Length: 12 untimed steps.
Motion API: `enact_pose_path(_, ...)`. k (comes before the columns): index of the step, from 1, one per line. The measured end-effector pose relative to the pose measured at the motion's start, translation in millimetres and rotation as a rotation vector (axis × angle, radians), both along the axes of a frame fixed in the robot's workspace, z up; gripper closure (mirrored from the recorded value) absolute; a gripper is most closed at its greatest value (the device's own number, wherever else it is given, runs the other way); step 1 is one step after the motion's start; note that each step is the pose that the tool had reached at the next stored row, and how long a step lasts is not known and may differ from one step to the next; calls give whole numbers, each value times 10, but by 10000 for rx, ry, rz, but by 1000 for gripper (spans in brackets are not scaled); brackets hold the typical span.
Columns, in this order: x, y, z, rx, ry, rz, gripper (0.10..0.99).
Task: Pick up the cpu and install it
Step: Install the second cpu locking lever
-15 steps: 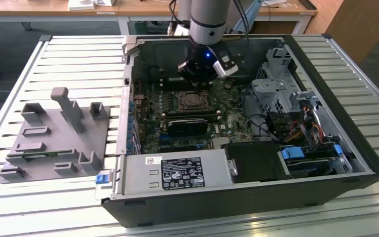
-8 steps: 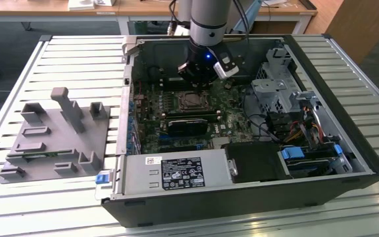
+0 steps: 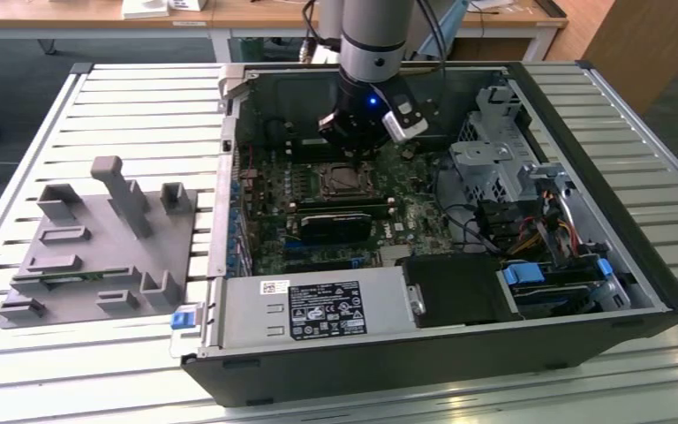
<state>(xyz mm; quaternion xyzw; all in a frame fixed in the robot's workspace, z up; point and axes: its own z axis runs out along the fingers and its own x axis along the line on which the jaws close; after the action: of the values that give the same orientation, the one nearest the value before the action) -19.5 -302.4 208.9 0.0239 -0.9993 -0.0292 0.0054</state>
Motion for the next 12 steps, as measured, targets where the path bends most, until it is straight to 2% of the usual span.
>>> enact_pose_path(3, 0, 0, 62, 3, -1, 0, 980)
enact_pose_path(9, 0, 0, 236, 1, -1, 0, 980)
enact_pose_path(12, 0, -19, 252, 2, -1, 1, 980)
